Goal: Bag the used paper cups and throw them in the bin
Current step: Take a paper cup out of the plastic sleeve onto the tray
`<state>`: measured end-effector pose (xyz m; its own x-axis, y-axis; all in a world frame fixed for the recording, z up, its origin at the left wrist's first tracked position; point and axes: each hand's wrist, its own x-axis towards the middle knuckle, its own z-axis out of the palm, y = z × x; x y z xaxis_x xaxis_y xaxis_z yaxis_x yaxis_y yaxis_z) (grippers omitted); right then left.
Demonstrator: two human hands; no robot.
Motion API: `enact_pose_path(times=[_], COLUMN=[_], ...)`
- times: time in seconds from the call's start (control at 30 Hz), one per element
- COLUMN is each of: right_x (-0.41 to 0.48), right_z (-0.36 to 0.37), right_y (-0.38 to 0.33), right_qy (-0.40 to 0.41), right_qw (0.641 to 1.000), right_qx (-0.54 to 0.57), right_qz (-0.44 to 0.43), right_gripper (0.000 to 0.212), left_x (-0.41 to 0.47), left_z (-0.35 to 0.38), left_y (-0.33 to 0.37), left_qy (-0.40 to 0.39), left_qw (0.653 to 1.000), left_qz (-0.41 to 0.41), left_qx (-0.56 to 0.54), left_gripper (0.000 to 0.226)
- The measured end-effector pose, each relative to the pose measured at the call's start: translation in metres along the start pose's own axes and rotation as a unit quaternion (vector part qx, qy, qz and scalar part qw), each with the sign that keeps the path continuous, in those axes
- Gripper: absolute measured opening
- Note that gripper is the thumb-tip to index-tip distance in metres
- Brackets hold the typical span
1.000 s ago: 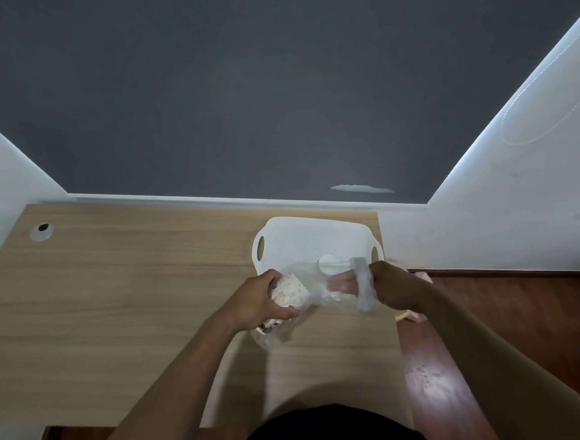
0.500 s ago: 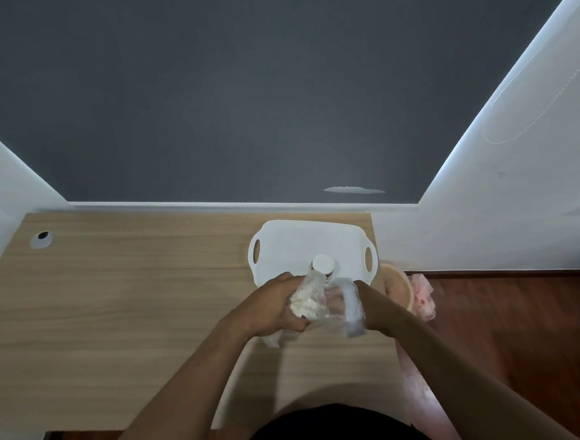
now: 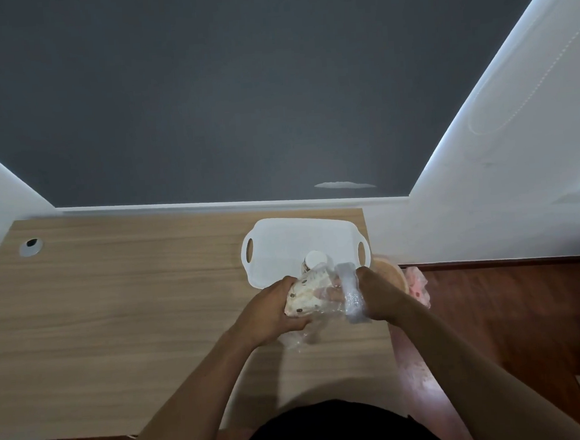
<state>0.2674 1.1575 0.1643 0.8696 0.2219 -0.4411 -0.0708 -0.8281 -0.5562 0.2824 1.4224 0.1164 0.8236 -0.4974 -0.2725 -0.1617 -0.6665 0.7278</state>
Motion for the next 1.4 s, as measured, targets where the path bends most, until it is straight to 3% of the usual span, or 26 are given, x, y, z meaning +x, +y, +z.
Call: enact_pose_path(times=[0.2, 0.33, 0.37, 0.43, 0.53, 0.63, 0.77, 0.9, 1.0, 1.13, 1.23, 1.4], right_x=[0.003, 0.009, 0.011, 0.001, -0.011, -0.016, -0.016, -0.011, -0.007, -0.003, -0.001, 0.012], right_z=[-0.019, -0.038, -0.042, -0.057, -0.078, -0.084, -0.085, -0.07, -0.051, -0.024, -0.008, 0.013], right_y=[0.016, 0.023, 0.026, 0.003, -0.017, -0.02, -0.019, -0.015, -0.013, -0.023, -0.035, -0.045], right_qy=[0.018, 0.003, -0.002, 0.022, 0.054, 0.044, 0.104, 0.14, 0.131, 0.075, 0.034, 0.027], right_qw=[1.0, 0.999, 0.998, 0.996, 0.976, 0.963, 0.91, 0.85, 0.814, 0.798, 0.785, 0.83], right_qx=[-0.021, 0.013, 0.04, 0.09, 0.21, 0.266, 0.402, 0.507, 0.564, 0.596, 0.616, 0.556], right_qz=[0.002, 0.048, 0.04, 0.004, -0.007, 0.011, 0.009, 0.029, 0.045, 0.051, 0.053, 0.037], right_gripper=[0.013, 0.046, 0.041, 0.008, 0.054, 0.06, 0.029, 0.035, 0.033, 0.029, 0.028, 0.028], left_x=[0.004, 0.009, 0.01, 0.008, -0.003, -0.013, -0.027, -0.043, -0.048, -0.042, -0.032, -0.02], left_z=[-0.011, -0.03, -0.034, -0.043, -0.051, -0.06, -0.056, -0.042, -0.024, -0.009, -0.011, -0.022], left_y=[-0.004, -0.002, -0.005, -0.015, -0.038, -0.054, -0.069, -0.075, -0.072, -0.037, -0.011, 0.016], left_qy=[0.007, 0.031, 0.039, 0.053, 0.065, 0.078, 0.13, 0.152, 0.171, 0.191, 0.174, 0.106], left_qw=[0.999, 0.998, 0.998, 0.995, 0.992, 0.991, 0.984, 0.959, 0.934, 0.901, 0.902, 0.932], left_qz=[-0.001, 0.005, -0.001, -0.024, -0.05, -0.08, -0.121, -0.223, -0.254, -0.224, -0.17, -0.086], left_qx=[0.034, 0.049, 0.057, 0.079, 0.095, 0.076, 0.013, -0.09, -0.184, -0.32, -0.358, -0.336], left_gripper=[0.058, 0.047, 0.042, 0.032, 0.018, 0.013, 0.06, 0.019, 0.02, 0.019, 0.025, 0.035])
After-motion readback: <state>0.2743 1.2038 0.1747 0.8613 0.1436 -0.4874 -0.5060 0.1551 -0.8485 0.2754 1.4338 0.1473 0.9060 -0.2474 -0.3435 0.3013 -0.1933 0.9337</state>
